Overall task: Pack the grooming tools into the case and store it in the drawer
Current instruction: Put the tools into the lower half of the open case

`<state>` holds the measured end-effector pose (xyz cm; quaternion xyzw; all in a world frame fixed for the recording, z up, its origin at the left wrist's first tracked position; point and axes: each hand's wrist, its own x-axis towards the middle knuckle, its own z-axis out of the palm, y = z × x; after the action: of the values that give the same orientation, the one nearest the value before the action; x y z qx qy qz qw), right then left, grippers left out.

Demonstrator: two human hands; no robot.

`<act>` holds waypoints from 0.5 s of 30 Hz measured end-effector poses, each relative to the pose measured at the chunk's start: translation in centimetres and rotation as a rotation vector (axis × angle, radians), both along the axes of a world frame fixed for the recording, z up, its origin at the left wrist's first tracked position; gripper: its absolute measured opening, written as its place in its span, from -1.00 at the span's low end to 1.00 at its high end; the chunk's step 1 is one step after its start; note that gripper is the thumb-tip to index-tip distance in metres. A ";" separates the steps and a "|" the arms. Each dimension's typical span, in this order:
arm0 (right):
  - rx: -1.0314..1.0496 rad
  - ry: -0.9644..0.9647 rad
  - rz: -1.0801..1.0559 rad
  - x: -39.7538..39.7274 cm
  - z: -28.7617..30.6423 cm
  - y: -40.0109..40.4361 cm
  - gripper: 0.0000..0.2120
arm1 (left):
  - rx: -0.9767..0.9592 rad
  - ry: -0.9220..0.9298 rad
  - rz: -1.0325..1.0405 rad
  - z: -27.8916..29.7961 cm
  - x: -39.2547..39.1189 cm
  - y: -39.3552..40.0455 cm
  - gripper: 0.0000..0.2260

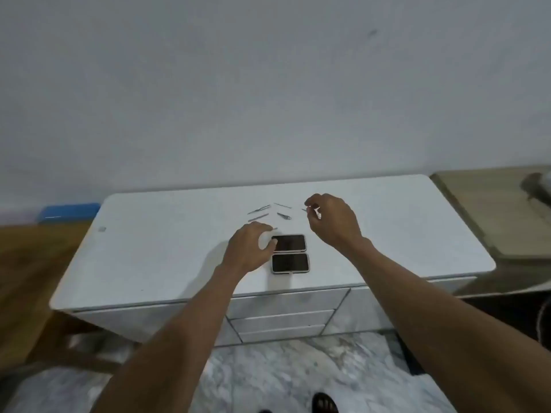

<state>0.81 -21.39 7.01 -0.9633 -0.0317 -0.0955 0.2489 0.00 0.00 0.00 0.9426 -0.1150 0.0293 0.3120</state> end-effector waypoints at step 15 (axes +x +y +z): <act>0.114 0.331 -0.037 7.3 -11.6 -3.2 -0.78 | 0.180 -0.031 -0.138 -11.2 2.9 -2.3 -0.08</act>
<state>8.11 -24.63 -4.60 -0.9505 0.0330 0.0580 0.3033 2.89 -2.29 -11.19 0.9561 -0.1869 0.0118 0.2256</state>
